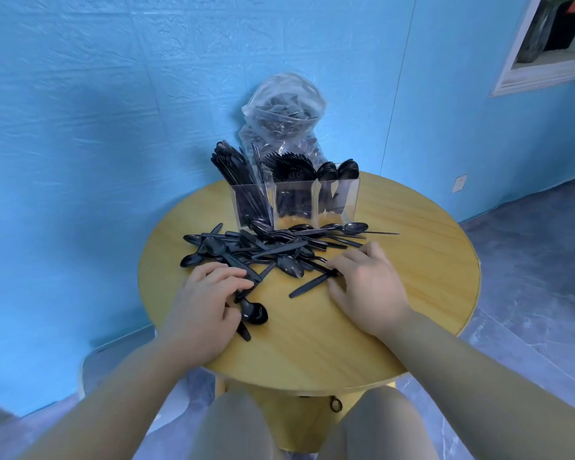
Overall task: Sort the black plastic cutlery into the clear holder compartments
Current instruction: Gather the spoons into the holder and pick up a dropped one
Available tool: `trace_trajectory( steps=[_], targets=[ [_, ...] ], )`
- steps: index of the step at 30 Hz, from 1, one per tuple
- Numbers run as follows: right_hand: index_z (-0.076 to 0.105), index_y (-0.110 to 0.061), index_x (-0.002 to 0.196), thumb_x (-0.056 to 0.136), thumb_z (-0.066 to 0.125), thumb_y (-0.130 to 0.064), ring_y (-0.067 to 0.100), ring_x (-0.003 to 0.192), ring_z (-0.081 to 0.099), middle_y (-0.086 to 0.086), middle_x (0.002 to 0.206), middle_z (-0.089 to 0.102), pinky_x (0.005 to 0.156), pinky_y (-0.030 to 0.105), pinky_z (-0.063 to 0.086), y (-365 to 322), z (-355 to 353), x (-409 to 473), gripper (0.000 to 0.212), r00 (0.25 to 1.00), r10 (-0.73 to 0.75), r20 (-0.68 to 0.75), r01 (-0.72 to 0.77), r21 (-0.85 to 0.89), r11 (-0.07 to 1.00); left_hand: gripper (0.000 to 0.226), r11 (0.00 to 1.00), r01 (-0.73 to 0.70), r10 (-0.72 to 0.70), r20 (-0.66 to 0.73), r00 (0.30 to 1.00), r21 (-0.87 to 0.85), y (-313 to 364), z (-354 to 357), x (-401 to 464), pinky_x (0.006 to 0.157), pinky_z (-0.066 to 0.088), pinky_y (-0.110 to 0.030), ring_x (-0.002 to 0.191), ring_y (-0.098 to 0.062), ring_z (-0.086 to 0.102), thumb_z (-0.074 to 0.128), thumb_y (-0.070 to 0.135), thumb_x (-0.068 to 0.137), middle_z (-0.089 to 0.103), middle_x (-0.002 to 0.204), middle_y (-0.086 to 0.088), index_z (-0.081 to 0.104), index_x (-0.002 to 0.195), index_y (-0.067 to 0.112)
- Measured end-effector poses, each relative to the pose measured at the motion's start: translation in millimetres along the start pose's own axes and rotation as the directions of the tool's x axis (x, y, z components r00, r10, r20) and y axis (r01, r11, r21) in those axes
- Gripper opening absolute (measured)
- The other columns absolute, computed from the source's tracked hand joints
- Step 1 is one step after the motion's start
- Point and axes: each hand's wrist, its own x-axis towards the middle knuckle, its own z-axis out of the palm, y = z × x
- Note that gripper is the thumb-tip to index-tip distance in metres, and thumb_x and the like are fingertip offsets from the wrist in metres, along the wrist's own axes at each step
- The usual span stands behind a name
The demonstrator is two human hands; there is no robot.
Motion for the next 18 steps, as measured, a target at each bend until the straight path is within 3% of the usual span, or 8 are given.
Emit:
trace_trajectory(
  steps=[3,6,13,16,18],
  targets=[
    [0.073,-0.017,0.087,0.072,0.075,-0.021,0.028,0.078,0.051,-0.003,0.074,0.066,0.064,0.034,0.051,0,0,-2,0.016,1.000,0.010,-0.022,-0.010,-0.006,1.000,0.041,1.000,0.005,-0.005,0.006,1.000,0.012,0,2,-3,0.109,0.031,-0.043,0.129,-0.012,0.034,0.047,0.031,0.081,0.054,0.128,0.019,0.063,0.119,0.034],
    [0.071,-0.017,0.099,0.077,0.069,-0.026,0.028,0.086,0.051,-0.002,0.080,0.068,0.069,0.037,0.051,-2,-1,-3,0.024,0.999,0.044,0.011,-0.044,-0.022,0.999,0.035,0.999,-0.017,0.015,0.053,0.998,0.040,8,5,3,0.111,0.026,-0.038,0.131,-0.008,0.028,0.052,0.034,0.092,0.048,0.133,0.023,0.056,0.127,0.039],
    [0.058,-0.022,0.126,0.083,0.057,-0.034,0.026,0.109,0.040,-0.002,0.109,0.065,0.091,0.038,0.042,0,-11,-4,0.045,0.985,0.163,0.054,-0.162,-0.017,0.987,0.037,0.996,-0.067,0.065,0.034,0.997,0.055,35,20,15,0.107,0.028,-0.037,0.131,-0.011,0.026,0.047,0.041,0.095,0.045,0.136,0.021,0.049,0.132,0.043],
    [0.043,-0.027,0.139,0.085,0.051,-0.033,0.024,0.127,0.026,-0.008,0.139,0.047,0.101,0.040,0.030,8,-18,-5,0.055,0.959,0.250,0.130,-0.251,-0.012,0.968,0.040,0.997,-0.052,0.053,-0.006,0.999,0.059,34,23,14,0.107,0.027,-0.036,0.131,-0.009,0.026,0.046,0.045,0.094,0.045,0.136,0.022,0.046,0.134,0.042],
    [0.035,-0.029,0.143,0.088,0.046,-0.033,0.023,0.133,0.019,-0.011,0.145,0.040,0.104,0.040,0.025,10,-21,-5,0.057,0.943,0.266,0.202,-0.267,-0.023,0.964,0.040,0.998,-0.043,0.044,-0.017,0.999,0.047,31,23,13,0.107,0.027,-0.037,0.131,-0.008,0.026,0.046,0.046,0.093,0.046,0.135,0.023,0.047,0.133,0.042]
  ],
)
